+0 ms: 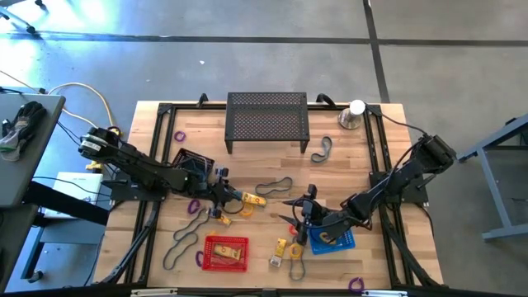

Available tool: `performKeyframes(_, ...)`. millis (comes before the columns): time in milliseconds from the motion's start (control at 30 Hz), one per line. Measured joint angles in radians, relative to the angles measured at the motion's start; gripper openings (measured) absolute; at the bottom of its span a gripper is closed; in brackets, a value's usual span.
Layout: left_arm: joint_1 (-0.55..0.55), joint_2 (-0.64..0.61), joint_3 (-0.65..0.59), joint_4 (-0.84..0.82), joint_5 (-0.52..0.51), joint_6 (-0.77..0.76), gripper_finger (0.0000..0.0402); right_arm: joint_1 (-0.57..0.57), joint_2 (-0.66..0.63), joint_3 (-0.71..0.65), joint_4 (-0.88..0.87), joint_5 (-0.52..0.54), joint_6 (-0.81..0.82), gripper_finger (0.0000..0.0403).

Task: Pick & Place Office Desk Supplies
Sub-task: Put the blue rubber band into the black bin

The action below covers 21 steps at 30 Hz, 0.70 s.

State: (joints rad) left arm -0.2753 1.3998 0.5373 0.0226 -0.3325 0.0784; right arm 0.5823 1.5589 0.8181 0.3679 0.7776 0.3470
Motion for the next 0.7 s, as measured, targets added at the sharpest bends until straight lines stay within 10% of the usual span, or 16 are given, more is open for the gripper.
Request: performKeyframes(700, 0.019, 0.003, 0.000, 0.004, 0.043, -0.027, 0.0132, 0.000, 0.000, 0.000, 0.002, 0.000, 0.019, 0.0195)
